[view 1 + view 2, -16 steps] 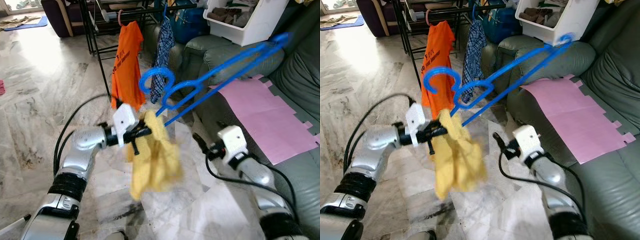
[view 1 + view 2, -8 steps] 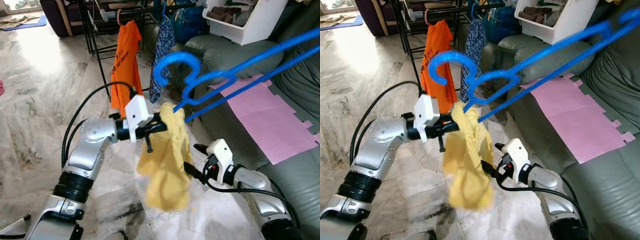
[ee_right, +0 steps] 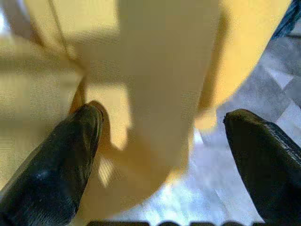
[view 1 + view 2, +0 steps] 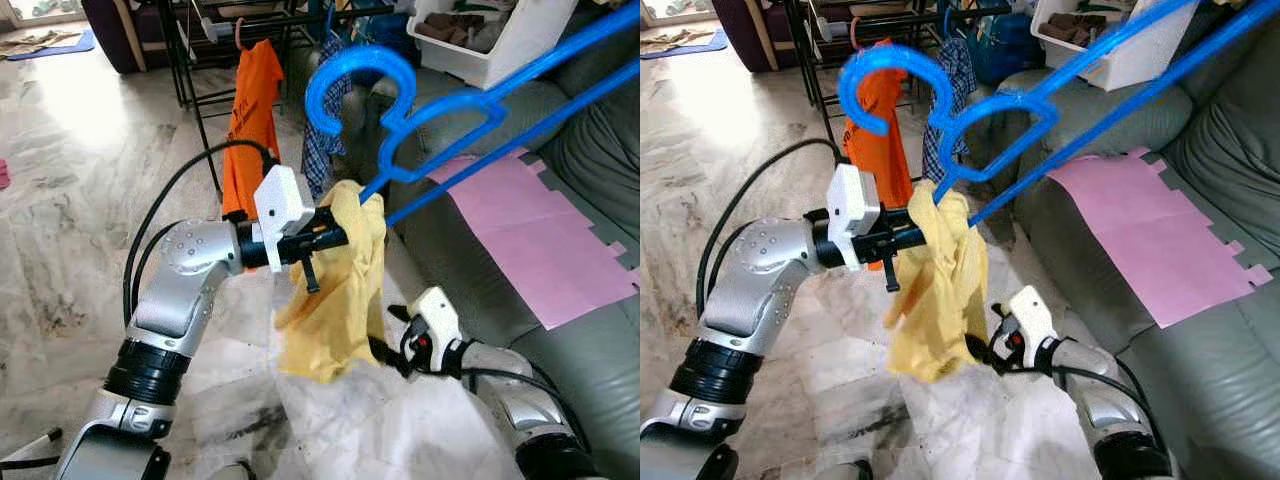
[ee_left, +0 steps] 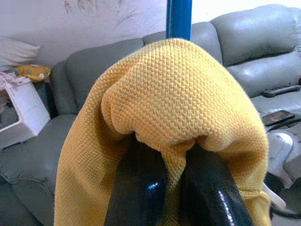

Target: Hang hanger

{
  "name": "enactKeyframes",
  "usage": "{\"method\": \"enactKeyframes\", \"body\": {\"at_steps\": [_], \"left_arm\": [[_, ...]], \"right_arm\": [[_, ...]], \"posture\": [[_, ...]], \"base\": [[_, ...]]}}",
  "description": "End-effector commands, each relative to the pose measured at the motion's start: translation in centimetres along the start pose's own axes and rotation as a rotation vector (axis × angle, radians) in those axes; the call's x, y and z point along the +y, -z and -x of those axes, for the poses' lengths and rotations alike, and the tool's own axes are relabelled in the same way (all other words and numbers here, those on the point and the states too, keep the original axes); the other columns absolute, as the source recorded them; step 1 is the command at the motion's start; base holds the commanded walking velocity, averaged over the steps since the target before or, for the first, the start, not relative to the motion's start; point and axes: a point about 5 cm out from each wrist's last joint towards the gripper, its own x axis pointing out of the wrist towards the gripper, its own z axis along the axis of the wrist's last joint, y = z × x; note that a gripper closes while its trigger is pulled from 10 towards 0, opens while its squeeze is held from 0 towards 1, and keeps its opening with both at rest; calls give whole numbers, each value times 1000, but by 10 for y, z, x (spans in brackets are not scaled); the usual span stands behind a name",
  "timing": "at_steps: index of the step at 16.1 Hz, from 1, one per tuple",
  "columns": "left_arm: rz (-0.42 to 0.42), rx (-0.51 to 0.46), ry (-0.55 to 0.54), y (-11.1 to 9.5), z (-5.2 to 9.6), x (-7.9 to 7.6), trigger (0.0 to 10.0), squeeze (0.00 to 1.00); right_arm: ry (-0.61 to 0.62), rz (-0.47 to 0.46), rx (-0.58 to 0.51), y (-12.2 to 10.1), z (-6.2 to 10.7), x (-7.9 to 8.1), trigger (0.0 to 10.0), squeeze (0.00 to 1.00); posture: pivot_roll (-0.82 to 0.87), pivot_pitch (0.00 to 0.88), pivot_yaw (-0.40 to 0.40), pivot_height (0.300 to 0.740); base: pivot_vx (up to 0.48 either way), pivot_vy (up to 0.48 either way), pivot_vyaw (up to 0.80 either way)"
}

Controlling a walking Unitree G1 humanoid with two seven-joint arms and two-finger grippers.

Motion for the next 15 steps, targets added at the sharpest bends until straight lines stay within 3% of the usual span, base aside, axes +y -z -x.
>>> {"method": "enactKeyframes", "body": {"at_steps": [1,3,7,12,15], "left_arm": [[-41,-13,13,-6,-1,-1,0,0],[-22,-4,22,0,-2,-7,0,0],[-16,1,52,4,-7,-15,0,0],[-40,12,54,8,-12,-18,0,0],[-46,-19,45,0,-16,-15,0,0]], "right_arm": [[-15,15,-102,-22,1,-2,10000,0],[-7,34,-217,-43,2,-6,10000,0],[-19,35,-282,-62,0,-7,10000,0],[-129,23,-240,-55,-4,7,10000,0],[-108,32,-180,-43,-1,3,10000,0]], "posture": [[17,116,-59,740],[11,117,-57,740],[6,117,-54,740],[6,112,-57,740],[6,114,-57,740]], "base": [[0,0,0],[0,0,0],[0,0,0],[0,0,0],[0,0,0]]}}
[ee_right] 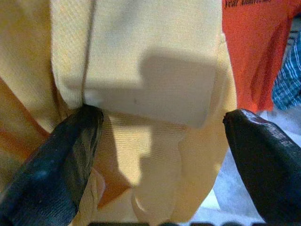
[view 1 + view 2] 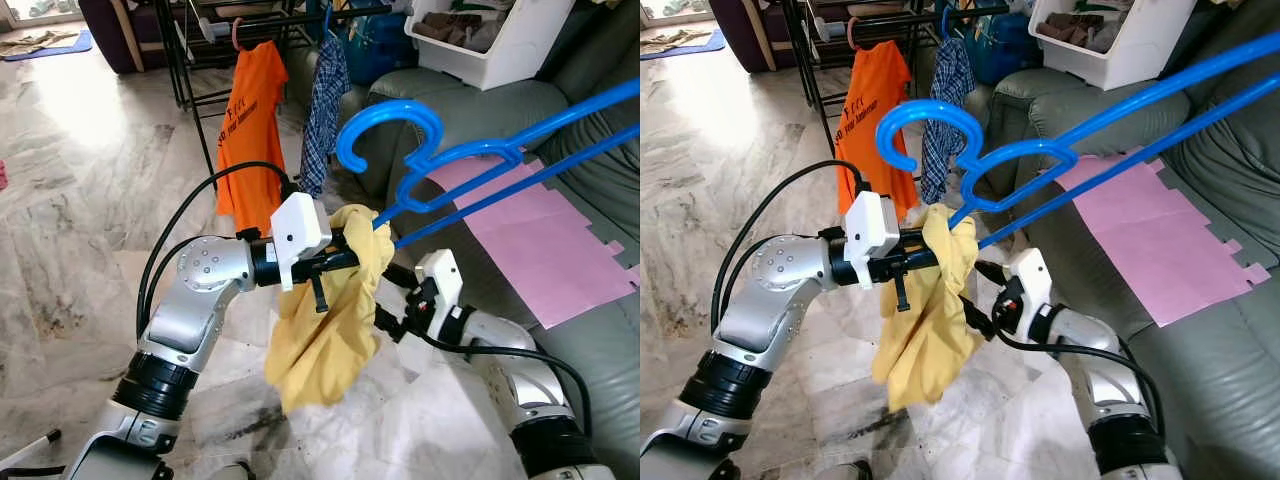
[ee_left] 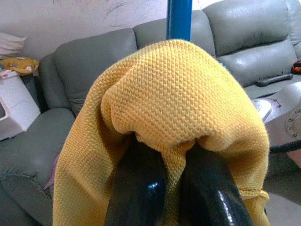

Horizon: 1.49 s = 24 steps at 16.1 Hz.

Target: Hang hanger

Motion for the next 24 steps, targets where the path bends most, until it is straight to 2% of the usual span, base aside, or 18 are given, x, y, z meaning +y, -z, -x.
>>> {"method": "enactKeyframes", "body": {"at_steps": [1,2,4,7,10,11,13,14,15,17,18,20,21,22,23,24], "left_arm": [[-58,-74,17,-22,-12,2,0,0],[-50,-83,11,-22,-13,2,0,0],[-86,-27,21,-11,-10,3,0,0],[-67,-18,8,-7,-8,3,0,0],[-68,-47,15,-13,-12,0,0,0],[-64,-89,15,-23,-16,-1,0,0],[-49,-149,5,-37,-20,1,0,0],[-44,-173,-3,-43,-21,2,0,0],[-34,-211,-21,-52,-21,6,0,0],[-35,-223,-42,-58,-19,10,0,0],[-50,-193,-75,-54,-11,17,0,0],[-63,-133,-122,-42,1,25,0,0],[-76,-82,-139,-32,9,27,0,0],[-47,2,-171,-8,25,27,0,0],[-34,19,-180,-2,29,26,0,0],[-16,69,-192,12,40,23,0,0]], "right_arm": [[-21,-17,40,9,1,3,10000,0],[-43,-26,48,11,-1,7,10000,0],[-111,-42,45,11,-1,17,10000,0],[-139,-93,6,7,1,19,10000,0],[-56,-18,140,24,-2,13,10000,0],[61,10,235,36,-4,5,10000,0],[154,2,302,45,-5,-2,10000,0],[184,-9,316,48,-5,-4,7725,0],[248,-35,331,52,-3,-9,0,0],[328,-44,345,55,3,-18,0,0],[399,-41,332,52,16,-30,0,0],[410,-31,289,40,37,-41,0,0],[399,-16,274,35,46,-44,0,0],[407,-10,257,24,67,-53,0,0],[414,-10,252,22,73,-56,0,0],[492,-1,249,13,93,-71,0,0]], "posture": [[10,112,-57,740],[14,111,-57,740],[12,111,-55,740],[13,113,-52,740],[13,115,-54,740],[14,116,-56,740],[23,117,-63,740],[27,117,-66,740],[31,116,-70,740],[33,115,-75,740],[27,114,-76,740],[11,114,-77,740],[11,114,-77,740],[-10,114,-72,740],[-10,114,-72,740],[-23,113,-68,740]], "base": [[0,0,0],[0,0,0],[0,0,0],[0,0,0],[0,0,0],[0,0,0],[0,0,0],[0,0,0],[0,0,0],[0,0,0],[0,0,0],[0,0,0],[0,0,0],[0,0,0],[0,0,0],[0,0,0]]}}
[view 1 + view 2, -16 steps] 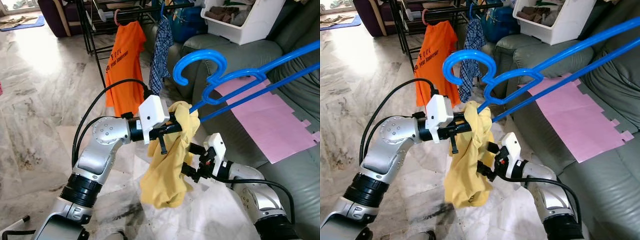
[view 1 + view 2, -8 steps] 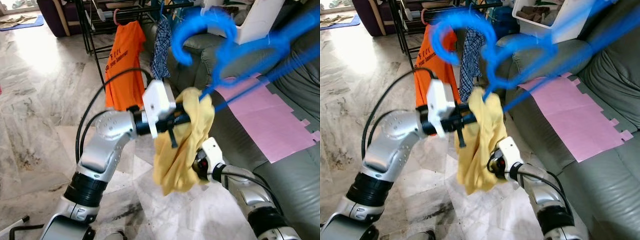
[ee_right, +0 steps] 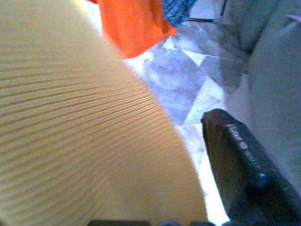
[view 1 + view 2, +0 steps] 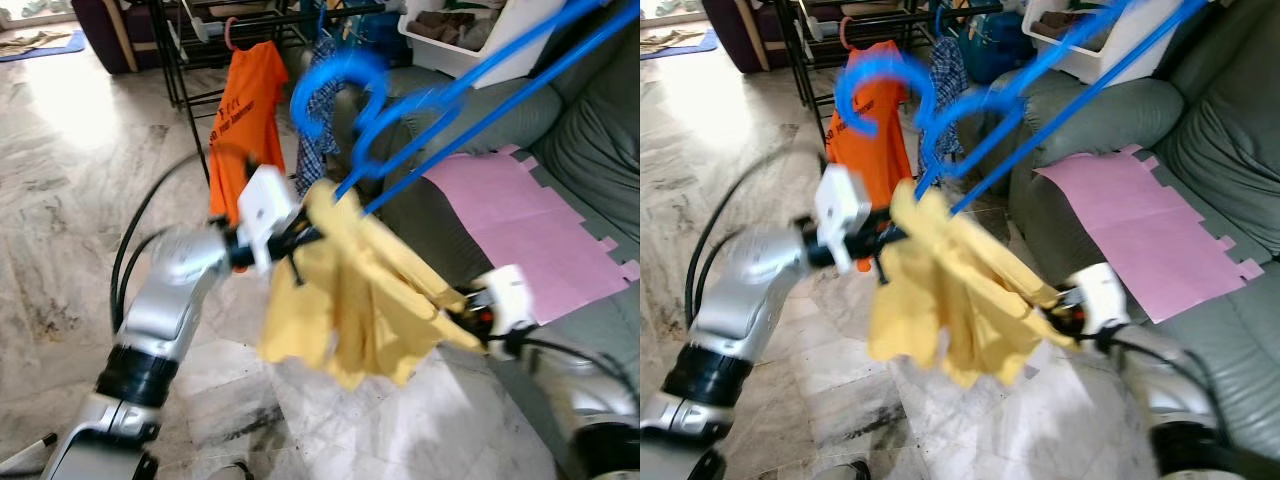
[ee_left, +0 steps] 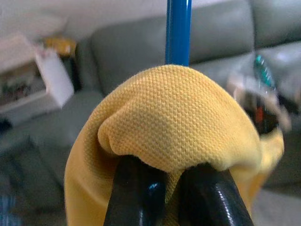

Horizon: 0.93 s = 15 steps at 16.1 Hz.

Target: Hang hanger

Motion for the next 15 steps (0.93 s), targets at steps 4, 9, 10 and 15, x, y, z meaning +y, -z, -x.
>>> {"method": "enactKeyframes", "body": {"at_steps": [4,9,10,15], "left_arm": [[-17,60,-35,18,27,2,0,0],[48,144,43,43,54,-22,0,0],[57,162,68,48,57,-29,0,0],[117,288,178,76,69,-50,0,0]], "right_arm": [[242,-43,-73,-28,29,-52,0,0],[427,-75,-266,-84,22,-70,0,0],[445,-89,-290,-91,21,-71,0,0],[464,-88,-319,-103,14,-71,0,0]], "posture": [[-32,107,-67,740],[-19,103,-77,740],[-19,103,-78,740],[-24,99,-81,740]], "base": [[0,0,0],[0,0,0],[0,0,0],[0,0,0]]}}
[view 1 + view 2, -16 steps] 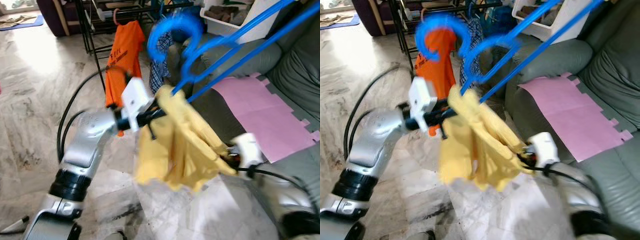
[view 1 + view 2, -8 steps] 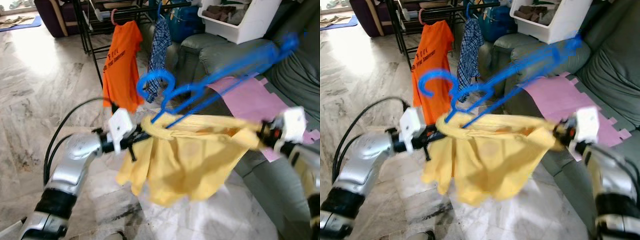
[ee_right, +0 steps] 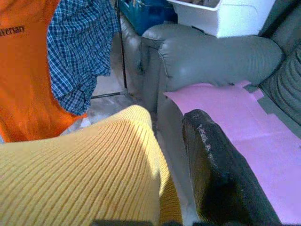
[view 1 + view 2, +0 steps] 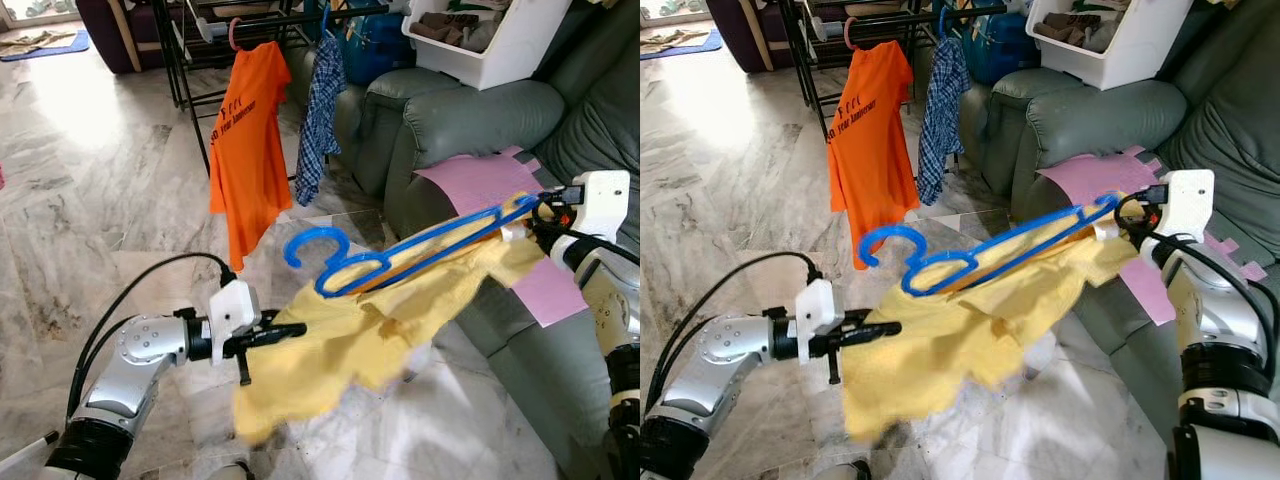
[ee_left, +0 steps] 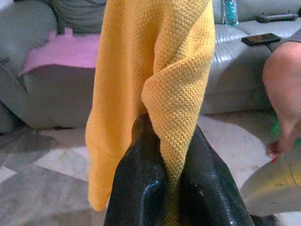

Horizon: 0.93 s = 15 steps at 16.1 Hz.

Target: Hang hanger

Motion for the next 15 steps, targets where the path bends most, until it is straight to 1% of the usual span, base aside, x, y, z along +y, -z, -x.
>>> {"method": "enactKeyframes", "body": {"at_steps": [1,3,4,6,8,9,10,12,13,15], "left_arm": [[-23,50,15,7,5,3,0,0],[-15,70,14,11,5,5,0,0],[-12,88,-3,14,6,9,0,0],[-25,146,-12,21,7,12,0,0],[-27,166,-22,24,6,13,0,0],[-23,252,-52,33,4,16,0,0],[-7,312,-130,41,1,22,0,0],[12,344,-197,44,-2,27,0,0],[57,349,-255,46,-7,29,0,0],[175,347,-388,50,-18,32,0,0]], "right_arm": [[62,-1,-47,-13,0,-9,0,0],[59,5,-50,-13,-1,-7,0,0],[60,8,-52,-13,-1,-7,0,0],[53,6,-57,-13,-2,-5,0,0],[46,6,-61,-13,-3,-3,0,0],[36,9,-64,-13,-5,1,0,0],[14,14,-68,-12,-8,9,0,0],[-5,20,-70,-11,-10,16,0,0],[-22,38,-71,-9,-12,25,0,0],[-64,70,-77,-5,-20,48,0,0]], "posture": [[-31,97,-79,740],[-33,99,-77,740],[-34,99,-76,740],[-33,100,-74,740],[-34,99,-73,740],[-36,98,-71,740],[-39,96,-71,740],[-36,95,-70,740],[-33,91,-69,740],[-27,88,-67,740]], "base": [[0,0,0],[0,0,0],[0,0,0],[0,0,0],[0,0,0],[0,0,0],[0,0,0],[0,0,0],[0,0,0],[0,0,0]]}}
